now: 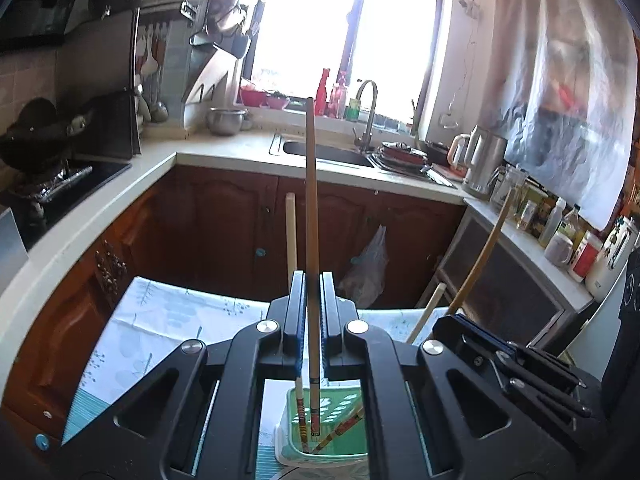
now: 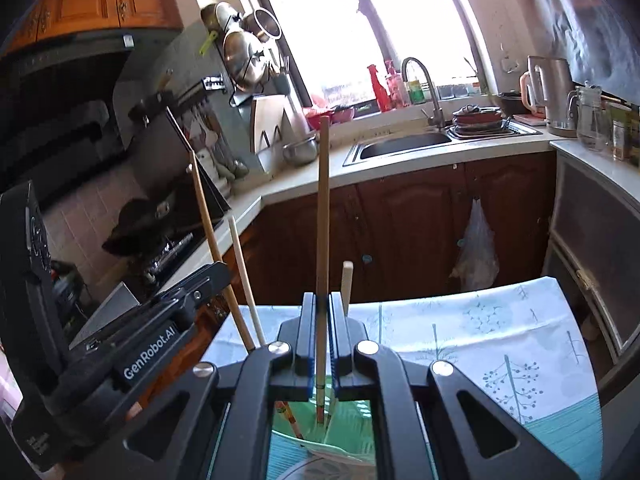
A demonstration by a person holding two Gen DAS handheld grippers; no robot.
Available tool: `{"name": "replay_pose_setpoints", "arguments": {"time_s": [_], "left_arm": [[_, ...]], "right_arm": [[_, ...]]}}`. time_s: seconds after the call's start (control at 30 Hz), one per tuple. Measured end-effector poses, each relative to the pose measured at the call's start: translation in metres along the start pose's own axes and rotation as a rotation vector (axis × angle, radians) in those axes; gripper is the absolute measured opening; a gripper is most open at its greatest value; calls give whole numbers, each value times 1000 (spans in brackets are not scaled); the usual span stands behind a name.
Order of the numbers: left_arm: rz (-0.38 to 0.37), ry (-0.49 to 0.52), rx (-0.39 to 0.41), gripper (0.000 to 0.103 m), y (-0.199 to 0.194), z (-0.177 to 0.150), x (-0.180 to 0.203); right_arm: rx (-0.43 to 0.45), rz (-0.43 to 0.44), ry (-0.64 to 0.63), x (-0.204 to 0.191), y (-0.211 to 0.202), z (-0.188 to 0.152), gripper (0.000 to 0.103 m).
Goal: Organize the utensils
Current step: 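Drop the chopsticks into the green holder and open both tools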
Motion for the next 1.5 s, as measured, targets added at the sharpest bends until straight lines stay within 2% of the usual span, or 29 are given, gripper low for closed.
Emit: {"name": "replay_pose_setpoints", "arguments": {"time_s": [0.2,0.33,0.43,0.53,0.6,0.67,0.77,0.9,1.13,1.17,1.2,1.27,1.37,1.5], "left_arm": [[-29,27,7,4,6,-33,-7],[-67,32,-39,4,11,-54,-7],[-77,16,-75,5,17,-62,-9],[-80,0,-94,20,21,-64,-14],[-72,-10,-85,40,21,-62,-20],[-85,-25,-81,46,22,-61,-25],[-101,-36,-119,46,31,-62,-31],[-116,-54,-157,46,46,-64,-35],[-193,-64,-188,46,75,-67,-32],[-190,-62,-187,39,78,-67,-32],[-188,-62,-193,24,81,-69,-33],[-191,-54,-202,7,82,-71,-31],[-168,-10,-162,4,70,-70,-29],[-174,32,-131,4,43,-68,-15]], "right_arm": [[-69,64,-64,-10,15,-27,5],[-146,99,-104,-18,25,-45,6],[-184,91,-112,-17,29,-56,6],[-200,100,-118,-18,29,-62,6],[-207,106,-124,-19,28,-65,6],[-210,108,-132,-19,26,-67,6],[-216,108,-133,-18,25,-70,6],[-227,109,-131,-16,24,-75,6],[-233,125,-132,-15,22,-80,6],[-234,129,-132,-16,21,-81,6],[-235,128,-133,-16,20,-82,6],[-232,131,-136,-17,19,-82,6],[-226,139,-128,-18,15,-81,6],[-214,150,-125,-21,8,-79,6]]}}
Point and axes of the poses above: each gripper's, at about its wrist camera, not at the fingertips, and y roughly the way its jaws point, x to its right, z to its top, the point moved 9 cm from there along y, roughly the way its jaws point, and after that the axes turned 4 degrees about x, right-handed, at the moved point
